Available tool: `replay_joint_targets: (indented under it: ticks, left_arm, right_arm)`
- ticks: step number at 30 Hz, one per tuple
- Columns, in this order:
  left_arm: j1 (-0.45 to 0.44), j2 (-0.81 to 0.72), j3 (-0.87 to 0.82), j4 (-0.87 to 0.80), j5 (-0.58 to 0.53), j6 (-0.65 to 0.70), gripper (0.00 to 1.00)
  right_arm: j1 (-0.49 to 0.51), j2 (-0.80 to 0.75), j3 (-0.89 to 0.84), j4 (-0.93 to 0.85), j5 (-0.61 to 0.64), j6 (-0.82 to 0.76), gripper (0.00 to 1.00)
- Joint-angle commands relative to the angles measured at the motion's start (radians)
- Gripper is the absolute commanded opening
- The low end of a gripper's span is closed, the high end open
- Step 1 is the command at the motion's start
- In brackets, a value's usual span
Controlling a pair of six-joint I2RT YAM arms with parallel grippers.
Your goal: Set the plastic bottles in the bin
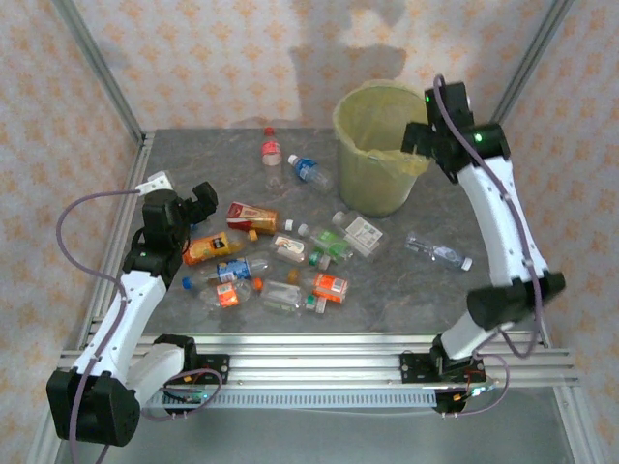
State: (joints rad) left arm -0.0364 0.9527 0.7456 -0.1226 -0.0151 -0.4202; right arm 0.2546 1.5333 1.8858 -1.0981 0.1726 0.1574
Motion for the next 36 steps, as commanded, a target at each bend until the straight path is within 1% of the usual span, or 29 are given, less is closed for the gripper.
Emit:
replay_joint_targets:
  ticks: [1,4,8,12,17,21,28,32,36]
  left_arm:
    - [0.009,-0.019,0.031,0.001,-0.017,0.015,1.0]
    - [0.009,-0.02,0.032,0.005,-0.012,0.02,1.0]
    - [0.01,-0.023,0.04,0.005,-0.004,0.02,1.0]
    - [0.009,-0.035,0.03,0.019,0.001,0.011,1.0]
    - [0.009,-0.046,0.023,0.023,0.0,0.009,1.0]
    - [0.009,-0.054,0.018,0.017,-0.003,0.009,1.0]
    - [0.009,-0.081,-0.005,0.015,-0.025,0.007,1.0]
    - [0.009,-0.083,-0.005,0.013,-0.029,0.008,1.0]
    - [0.009,-0.085,-0.005,0.011,-0.031,0.008,1.0]
  right_arm:
    - [0.004,-0.17,-0.207,0.112,0.039,0.078,0.99]
    - [0.004,-0.29,-0.374,0.104,0.077,0.123,0.99]
    - [0.0,-0.382,-0.539,0.042,0.143,0.199,0.99]
    - [-0.015,-0.405,-0.666,-0.023,0.159,0.217,0.99]
    - [-0.014,-0.356,-0.766,-0.06,0.162,0.212,0.99]
    - [-0.021,-0.282,-0.805,0.003,0.14,0.182,0.99]
    - [-0.047,-0.084,-0.828,0.052,0.141,0.169,0.99]
    - [-0.071,-0.03,-0.835,0.107,0.081,0.138,0.99]
    - [-0.113,0.021,-0.832,0.139,0.06,0.111,0.99]
